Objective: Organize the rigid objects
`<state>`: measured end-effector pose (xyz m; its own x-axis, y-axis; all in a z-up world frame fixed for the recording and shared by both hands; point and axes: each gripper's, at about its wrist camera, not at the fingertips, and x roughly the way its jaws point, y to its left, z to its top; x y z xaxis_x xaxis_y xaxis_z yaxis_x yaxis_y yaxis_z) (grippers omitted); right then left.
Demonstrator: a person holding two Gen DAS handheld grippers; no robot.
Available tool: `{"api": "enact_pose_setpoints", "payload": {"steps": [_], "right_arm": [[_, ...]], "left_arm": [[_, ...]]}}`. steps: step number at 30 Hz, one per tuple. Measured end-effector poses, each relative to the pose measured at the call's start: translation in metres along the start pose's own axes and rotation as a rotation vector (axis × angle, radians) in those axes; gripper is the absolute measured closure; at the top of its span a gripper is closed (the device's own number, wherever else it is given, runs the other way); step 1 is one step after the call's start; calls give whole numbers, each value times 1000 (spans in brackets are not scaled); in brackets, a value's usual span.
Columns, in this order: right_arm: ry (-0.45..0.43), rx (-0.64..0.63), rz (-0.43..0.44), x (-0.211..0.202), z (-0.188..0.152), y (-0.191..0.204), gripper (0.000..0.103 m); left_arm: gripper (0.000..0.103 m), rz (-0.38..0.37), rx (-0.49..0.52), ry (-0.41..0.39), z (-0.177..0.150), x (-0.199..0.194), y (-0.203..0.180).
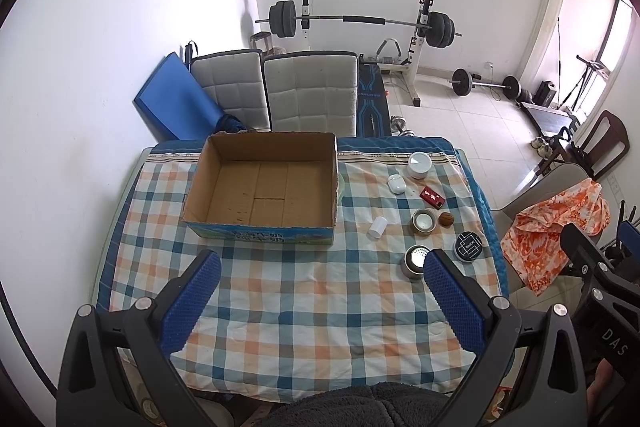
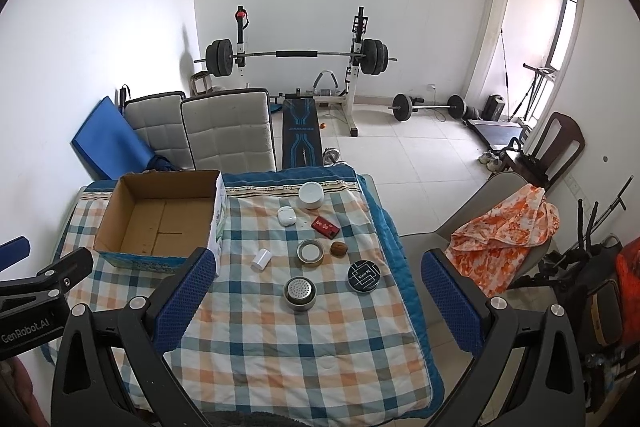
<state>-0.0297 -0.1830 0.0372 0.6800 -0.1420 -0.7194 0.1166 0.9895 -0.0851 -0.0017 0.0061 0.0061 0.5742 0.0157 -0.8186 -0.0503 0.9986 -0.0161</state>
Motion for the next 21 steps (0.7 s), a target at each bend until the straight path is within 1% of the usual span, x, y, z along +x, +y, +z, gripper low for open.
{"api": "enact_pose_setpoints", "payload": {"steps": [8,12,16,19,21], "right_arm": [[1,-4,7,4,1,-2,0],[-1,-4,15,9,6,-2,0],[2,-3,22,13,5,-3,0],[41,17,39,29,7,-9,0],[83,38,39,47,9,-18,0]], "left_arm": [[0,2,0,-1,0,0,1],[0,6,-3,-3,9,0,9],[0,4,-1,1,9,1,8],[0,-6,6,29,14,14,3],[0,-17,23,59,22,33,-4]]}}
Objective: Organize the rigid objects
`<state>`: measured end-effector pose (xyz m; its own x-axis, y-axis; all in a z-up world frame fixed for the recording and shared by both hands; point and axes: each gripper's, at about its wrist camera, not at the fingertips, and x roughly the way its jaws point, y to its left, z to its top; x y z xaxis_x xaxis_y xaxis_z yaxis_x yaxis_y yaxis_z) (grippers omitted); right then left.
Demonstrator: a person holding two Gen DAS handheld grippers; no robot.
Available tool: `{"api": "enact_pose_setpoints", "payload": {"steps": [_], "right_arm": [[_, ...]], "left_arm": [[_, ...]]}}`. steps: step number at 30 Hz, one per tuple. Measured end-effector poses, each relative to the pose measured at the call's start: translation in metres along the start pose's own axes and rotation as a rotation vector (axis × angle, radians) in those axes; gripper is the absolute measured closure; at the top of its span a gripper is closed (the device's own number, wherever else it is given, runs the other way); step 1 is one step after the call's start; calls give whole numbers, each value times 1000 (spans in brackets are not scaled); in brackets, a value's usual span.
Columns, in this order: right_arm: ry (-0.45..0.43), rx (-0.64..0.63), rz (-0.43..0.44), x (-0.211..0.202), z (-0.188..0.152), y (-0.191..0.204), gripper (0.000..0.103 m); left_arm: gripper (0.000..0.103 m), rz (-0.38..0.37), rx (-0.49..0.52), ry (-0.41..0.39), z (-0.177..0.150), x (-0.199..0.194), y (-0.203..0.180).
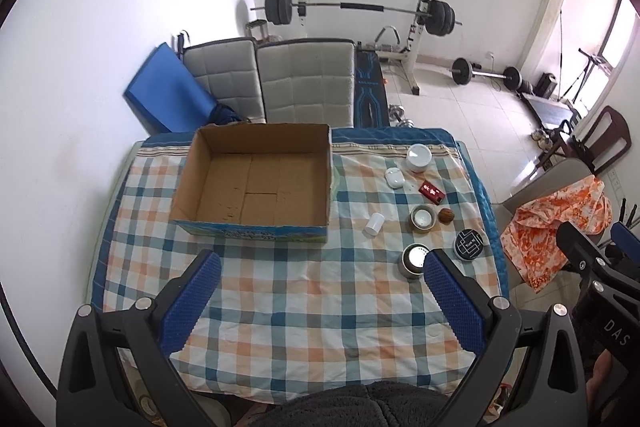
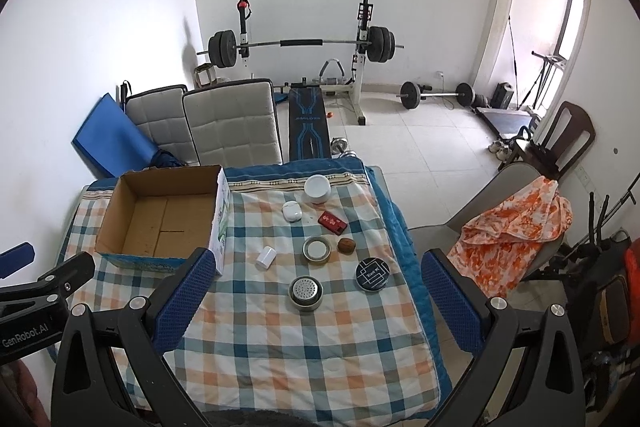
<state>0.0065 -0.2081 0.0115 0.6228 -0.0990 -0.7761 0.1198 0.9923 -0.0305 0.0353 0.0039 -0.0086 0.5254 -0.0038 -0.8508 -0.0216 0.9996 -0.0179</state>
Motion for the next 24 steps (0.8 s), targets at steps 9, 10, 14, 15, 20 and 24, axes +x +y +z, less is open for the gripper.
{"api": "enact_pose_setpoints", "payload": {"steps": [9,10,14,15,20,24], "right_arm": [[292,42,-88,154,3,-64,0],[324,41,-98,175,0,-71,0],[422,29,-117,259,-15,-92,0],[449,28,-121,279,-20,-97,0],[586,51,-103,369,-44,-114,0],[664,98,-76,418,-65,-127,0]], "left_arm": [[0,-72,74,250,20,143,-67],[0,-73,80,272,18,157,-76],[0,-101,98,398,14,237,-113],[0,-106,99,437,11,255,-121],[0,-106,123,569,-1,329,-156],[0,-113,116,653,-17,372,-170]]}}
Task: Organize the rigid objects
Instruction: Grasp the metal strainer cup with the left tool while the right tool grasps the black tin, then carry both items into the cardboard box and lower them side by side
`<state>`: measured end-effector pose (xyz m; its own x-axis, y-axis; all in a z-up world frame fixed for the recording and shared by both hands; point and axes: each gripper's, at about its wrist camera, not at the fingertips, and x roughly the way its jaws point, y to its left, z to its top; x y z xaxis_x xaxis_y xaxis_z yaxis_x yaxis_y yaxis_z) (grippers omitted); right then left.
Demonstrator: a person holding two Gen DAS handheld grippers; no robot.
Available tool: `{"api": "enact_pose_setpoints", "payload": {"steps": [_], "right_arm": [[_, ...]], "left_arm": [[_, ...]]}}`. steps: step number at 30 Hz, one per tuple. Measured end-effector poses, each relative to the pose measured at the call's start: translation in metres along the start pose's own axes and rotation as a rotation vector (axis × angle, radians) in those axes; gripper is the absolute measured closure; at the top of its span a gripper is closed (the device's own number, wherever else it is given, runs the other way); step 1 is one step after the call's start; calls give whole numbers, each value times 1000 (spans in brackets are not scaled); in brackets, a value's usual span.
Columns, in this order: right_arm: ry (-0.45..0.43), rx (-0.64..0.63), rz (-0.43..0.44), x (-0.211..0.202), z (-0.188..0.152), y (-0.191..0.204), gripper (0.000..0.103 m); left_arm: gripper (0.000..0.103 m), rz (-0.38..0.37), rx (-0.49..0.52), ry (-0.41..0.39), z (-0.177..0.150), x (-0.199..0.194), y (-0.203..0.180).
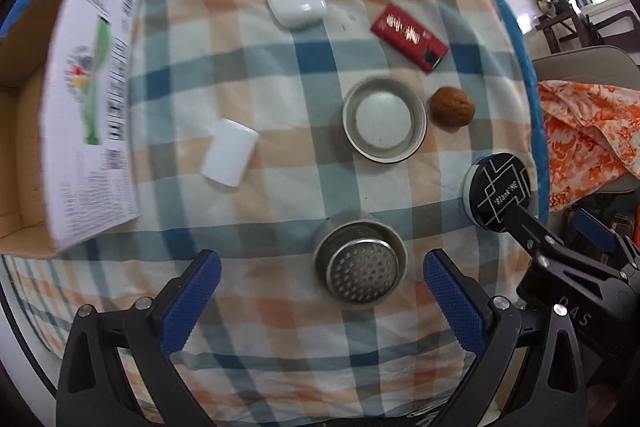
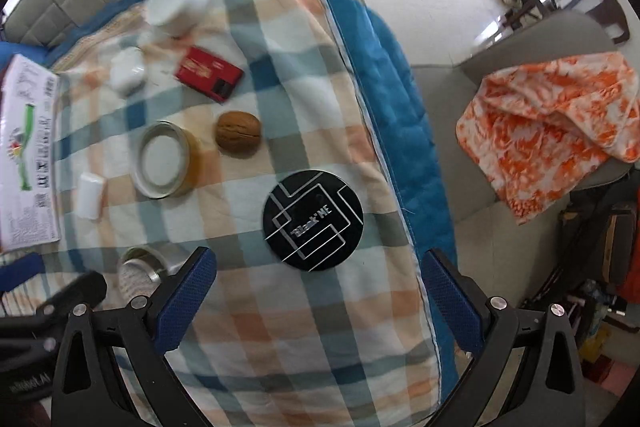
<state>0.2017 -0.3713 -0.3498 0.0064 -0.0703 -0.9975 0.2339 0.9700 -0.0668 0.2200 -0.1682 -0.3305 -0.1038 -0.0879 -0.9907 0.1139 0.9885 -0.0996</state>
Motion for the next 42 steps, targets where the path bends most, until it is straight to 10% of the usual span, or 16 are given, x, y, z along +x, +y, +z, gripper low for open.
{"api": "enact_pose_setpoints", "payload": {"steps": [8,10,25,29,42], "right_arm": [[70,28,24,51,7,-15,1],[88,27,32,57,5,-15,1],[146,100,44,96,16,-4,8],[140,95,34,87,14,-6,25],[154,38,94,49,-32,0,26]], "left_arm": [[1,16,29,119,-3,60,-17],[34,30,56,135,-7,70,-20],[31,61,13,111,-8,92,13],[34,64,10,86,-17,83,15],[34,62,25,41,-48,68,7]]}}
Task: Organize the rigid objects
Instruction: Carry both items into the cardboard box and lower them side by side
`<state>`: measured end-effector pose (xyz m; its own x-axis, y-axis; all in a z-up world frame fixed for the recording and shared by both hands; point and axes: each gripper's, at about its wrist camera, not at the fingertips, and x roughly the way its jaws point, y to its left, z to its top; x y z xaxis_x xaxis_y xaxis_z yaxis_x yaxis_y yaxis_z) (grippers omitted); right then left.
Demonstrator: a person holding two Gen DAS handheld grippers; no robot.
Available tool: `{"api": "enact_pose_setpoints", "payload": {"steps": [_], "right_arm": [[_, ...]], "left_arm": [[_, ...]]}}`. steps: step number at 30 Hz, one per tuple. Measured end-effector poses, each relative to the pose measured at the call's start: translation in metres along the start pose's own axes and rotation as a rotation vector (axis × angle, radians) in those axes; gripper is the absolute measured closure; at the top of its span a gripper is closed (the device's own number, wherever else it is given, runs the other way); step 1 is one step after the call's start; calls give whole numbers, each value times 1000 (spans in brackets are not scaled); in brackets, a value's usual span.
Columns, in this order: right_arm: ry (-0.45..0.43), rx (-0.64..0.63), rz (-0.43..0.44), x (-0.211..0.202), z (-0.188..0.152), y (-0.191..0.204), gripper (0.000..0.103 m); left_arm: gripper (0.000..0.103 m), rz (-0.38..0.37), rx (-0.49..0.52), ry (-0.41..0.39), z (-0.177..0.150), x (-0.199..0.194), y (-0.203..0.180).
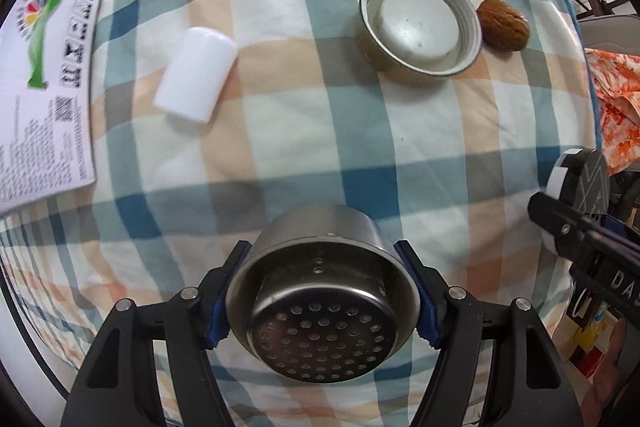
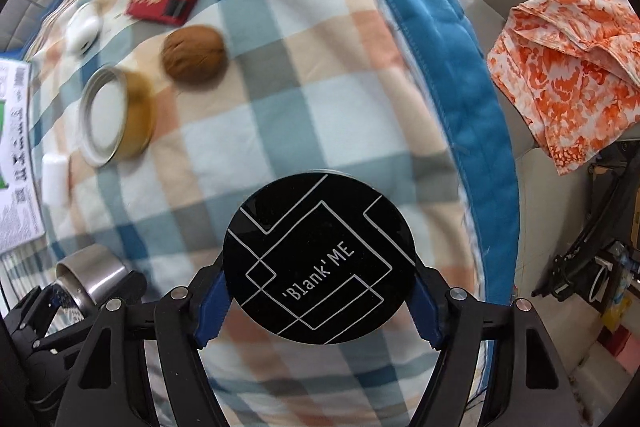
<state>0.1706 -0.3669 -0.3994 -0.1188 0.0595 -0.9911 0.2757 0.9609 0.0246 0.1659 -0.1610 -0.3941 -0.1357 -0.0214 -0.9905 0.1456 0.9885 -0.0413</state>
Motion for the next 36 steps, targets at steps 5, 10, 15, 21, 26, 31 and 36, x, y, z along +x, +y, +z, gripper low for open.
{"api": "enact_pose_setpoints", "payload": {"steps": [5,10,15,21,26,31,36], "right_arm": [[-18,-42,24,-19,-19,22,26],[-69,-106,56,-56,-31,50,26],[-134,-173,94,-106,-38,97,26],[-198,-228,146,-150,-34,168,26],[-233,-270,181,-165,-26,245,26],[-247,-295,190,-158,-3,328,26],[-244,-314,182,-135,27,394,26]], "left_arm": [[34,-5,-1,-66,-20,-29,7],[34,-37,-24,-170,-32,-83,21],[34,-81,-49,-255,-9,-143,62],[34,-106,-66,-337,12,-191,128],[34,-115,-101,-356,39,-199,194],[34,-117,-150,-333,64,-195,272],[34,-179,-214,-260,95,-167,337]]}}
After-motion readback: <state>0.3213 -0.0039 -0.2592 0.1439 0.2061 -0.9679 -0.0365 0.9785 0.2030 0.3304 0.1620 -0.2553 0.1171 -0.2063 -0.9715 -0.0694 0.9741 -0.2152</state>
